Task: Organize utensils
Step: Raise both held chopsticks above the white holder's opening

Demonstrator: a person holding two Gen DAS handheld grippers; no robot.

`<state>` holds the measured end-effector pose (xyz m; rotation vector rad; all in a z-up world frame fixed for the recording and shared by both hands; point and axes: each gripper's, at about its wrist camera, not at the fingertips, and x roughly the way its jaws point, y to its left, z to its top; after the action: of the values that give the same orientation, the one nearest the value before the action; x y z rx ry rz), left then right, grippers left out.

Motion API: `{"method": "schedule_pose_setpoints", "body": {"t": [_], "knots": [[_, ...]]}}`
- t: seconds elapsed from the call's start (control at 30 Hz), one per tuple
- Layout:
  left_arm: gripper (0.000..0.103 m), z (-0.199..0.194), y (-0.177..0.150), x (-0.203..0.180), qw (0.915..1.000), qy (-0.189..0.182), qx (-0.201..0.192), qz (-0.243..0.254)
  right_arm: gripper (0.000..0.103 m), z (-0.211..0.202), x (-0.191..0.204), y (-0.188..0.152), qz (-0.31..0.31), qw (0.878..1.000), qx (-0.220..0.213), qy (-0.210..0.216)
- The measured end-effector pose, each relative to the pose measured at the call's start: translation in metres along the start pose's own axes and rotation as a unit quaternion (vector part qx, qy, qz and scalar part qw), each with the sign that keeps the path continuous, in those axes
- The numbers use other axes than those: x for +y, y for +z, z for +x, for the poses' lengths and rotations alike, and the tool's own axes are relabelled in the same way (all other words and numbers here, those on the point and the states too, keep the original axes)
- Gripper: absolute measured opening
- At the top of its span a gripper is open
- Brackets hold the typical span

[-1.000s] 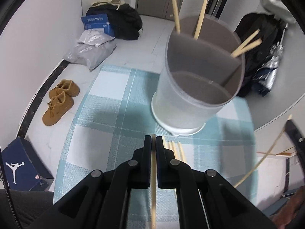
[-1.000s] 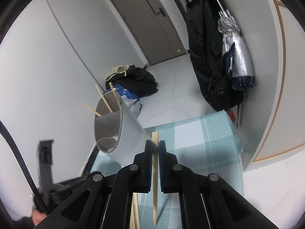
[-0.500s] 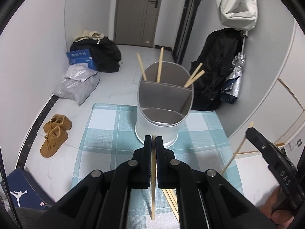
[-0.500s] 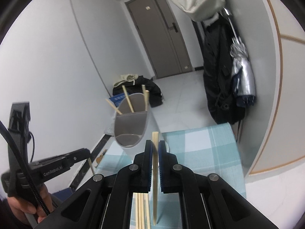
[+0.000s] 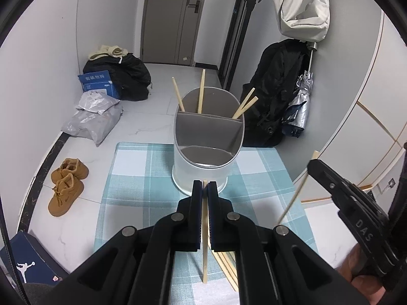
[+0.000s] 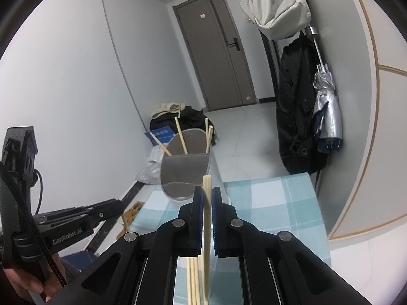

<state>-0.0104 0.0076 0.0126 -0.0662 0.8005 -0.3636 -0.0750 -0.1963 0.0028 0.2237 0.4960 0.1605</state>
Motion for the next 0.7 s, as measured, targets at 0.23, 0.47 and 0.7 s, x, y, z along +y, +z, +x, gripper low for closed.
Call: {"method": "schedule_pose_setpoints", "body": {"t": [0.23, 0.47, 0.7], "knots": [[0.001, 0.000, 0.010, 0.000, 0.9998, -0.021, 0.001, 0.001, 0.005, 0.011, 0.003, 0.006, 0.002, 1.000, 0.002, -0.001], [0.001, 0.001, 0.028, -0.012, 0.9988, -0.046, 0.000, 0.014, 0.005, 0.019, 0.001, 0.025, 0.010, 1.000, -0.005, 0.008], [0.001, -0.003, 0.061, -0.022, 0.9968, -0.079, 0.008, 0.006, 0.005, 0.019, -0.001, 0.055, 0.010, 1.000, -0.018, 0.018]]}}
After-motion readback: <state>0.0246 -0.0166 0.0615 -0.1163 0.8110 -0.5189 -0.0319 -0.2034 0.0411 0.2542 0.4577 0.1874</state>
